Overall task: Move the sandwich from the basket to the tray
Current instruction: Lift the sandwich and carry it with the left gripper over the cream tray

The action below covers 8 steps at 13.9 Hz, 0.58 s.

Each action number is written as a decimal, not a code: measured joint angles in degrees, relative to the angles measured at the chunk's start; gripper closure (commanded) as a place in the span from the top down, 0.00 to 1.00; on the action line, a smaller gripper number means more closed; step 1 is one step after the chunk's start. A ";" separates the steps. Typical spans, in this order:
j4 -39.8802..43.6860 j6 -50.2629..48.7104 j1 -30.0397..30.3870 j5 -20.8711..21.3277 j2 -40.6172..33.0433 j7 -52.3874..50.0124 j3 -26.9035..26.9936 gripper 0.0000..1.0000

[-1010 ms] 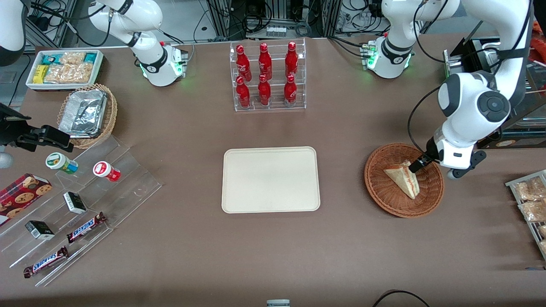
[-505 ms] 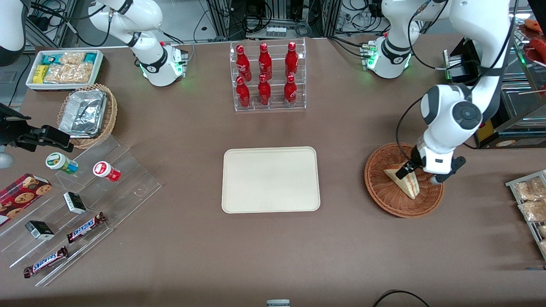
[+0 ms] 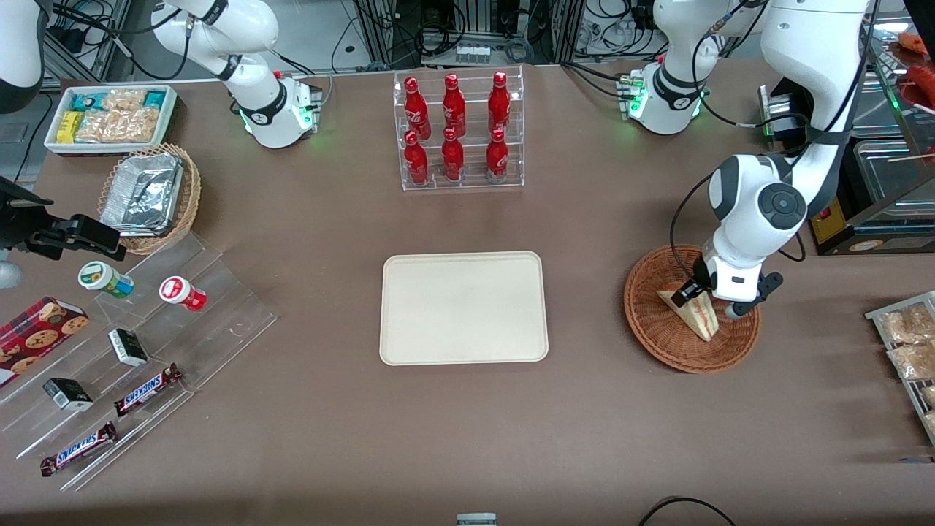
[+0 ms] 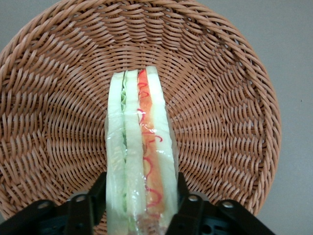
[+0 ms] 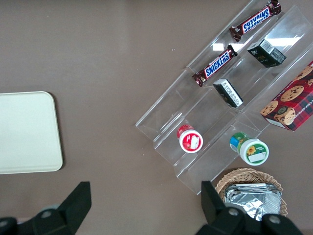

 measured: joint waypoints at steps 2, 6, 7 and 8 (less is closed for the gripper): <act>0.02 0.08 0.00 0.00 -0.12 0.00 0.00 0.00; 1.24 -3.22 0.00 0.03 -2.88 0.10 -0.04 0.00; 2.28 -6.14 0.00 0.04 -4.31 0.21 -0.20 0.00; 4.03 -10.04 0.02 0.05 -5.82 0.33 -0.94 0.00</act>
